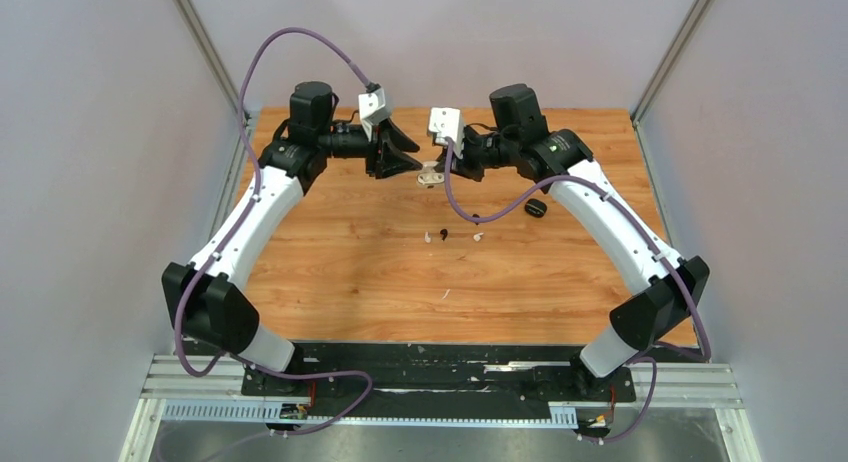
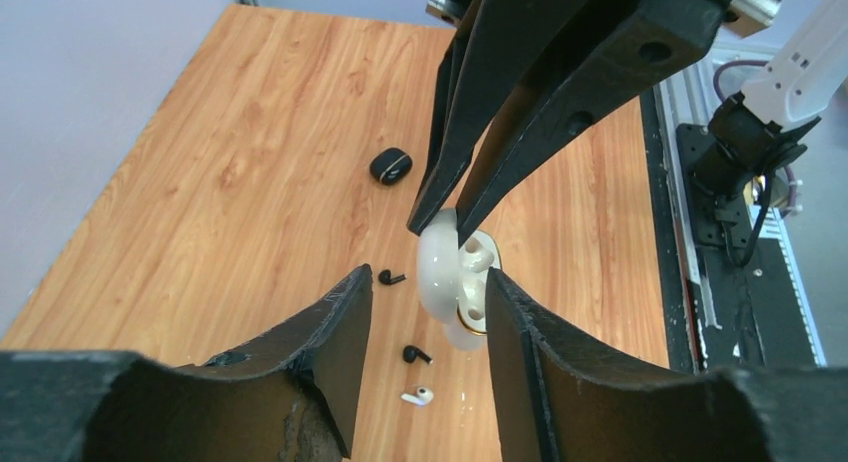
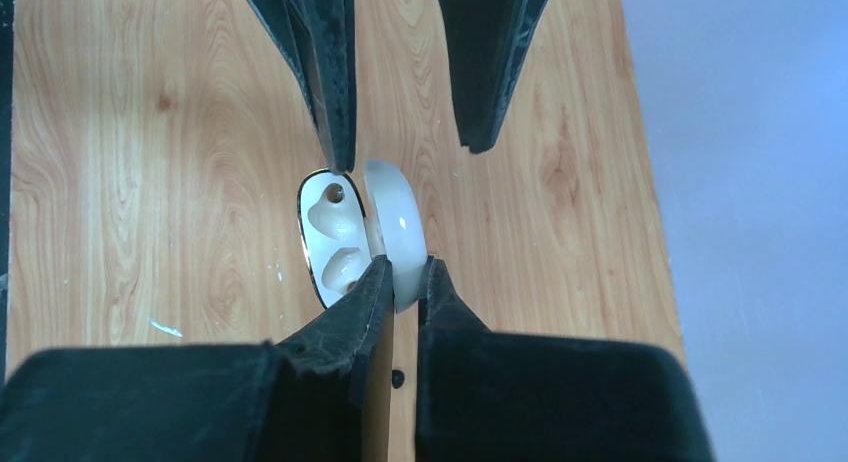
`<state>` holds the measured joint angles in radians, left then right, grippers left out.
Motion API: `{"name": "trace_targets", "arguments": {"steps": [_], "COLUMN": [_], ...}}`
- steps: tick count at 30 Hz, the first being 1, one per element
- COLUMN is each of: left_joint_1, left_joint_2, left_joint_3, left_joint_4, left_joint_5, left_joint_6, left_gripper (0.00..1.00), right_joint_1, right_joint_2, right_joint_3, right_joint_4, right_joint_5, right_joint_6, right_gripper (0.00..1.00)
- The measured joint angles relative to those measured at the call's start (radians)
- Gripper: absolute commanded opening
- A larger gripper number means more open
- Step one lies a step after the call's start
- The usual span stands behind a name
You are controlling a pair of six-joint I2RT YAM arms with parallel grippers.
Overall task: Insert the wireless bluetooth earbuds into the charging case
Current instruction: Adjust the charging case.
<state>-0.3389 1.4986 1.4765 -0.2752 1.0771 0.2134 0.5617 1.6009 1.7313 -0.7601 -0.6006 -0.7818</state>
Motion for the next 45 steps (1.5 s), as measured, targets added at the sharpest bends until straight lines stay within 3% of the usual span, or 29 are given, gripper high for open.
{"name": "trace_targets", "arguments": {"steps": [11, 38, 40, 45], "left_joint_1": [-0.010, -0.053, -0.053, -0.052], "left_joint_2": [0.040, 0.048, 0.048, 0.048], "left_joint_3": [0.013, 0.008, 0.003, -0.010], "left_joint_4": [-0.104, -0.040, -0.026, 0.003], "left_joint_5": [-0.037, -0.086, -0.085, -0.079], "left_joint_6": [0.054, -0.007, -0.019, -0.049], "left_gripper": [0.46, 0.29, 0.30, 0.42], "right_joint_1": [0.021, 0.031, 0.031, 0.031], "right_joint_2": [-0.015, -0.015, -0.015, -0.015], "right_joint_3": [-0.008, -0.016, -0.016, -0.022], "right_joint_4": [0.026, 0.053, 0.055, 0.056], "right_joint_5": [0.047, 0.077, 0.080, 0.084], "right_joint_6": [-0.013, 0.006, 0.010, 0.014], "right_gripper": [0.00, 0.00, 0.00, 0.00]}}
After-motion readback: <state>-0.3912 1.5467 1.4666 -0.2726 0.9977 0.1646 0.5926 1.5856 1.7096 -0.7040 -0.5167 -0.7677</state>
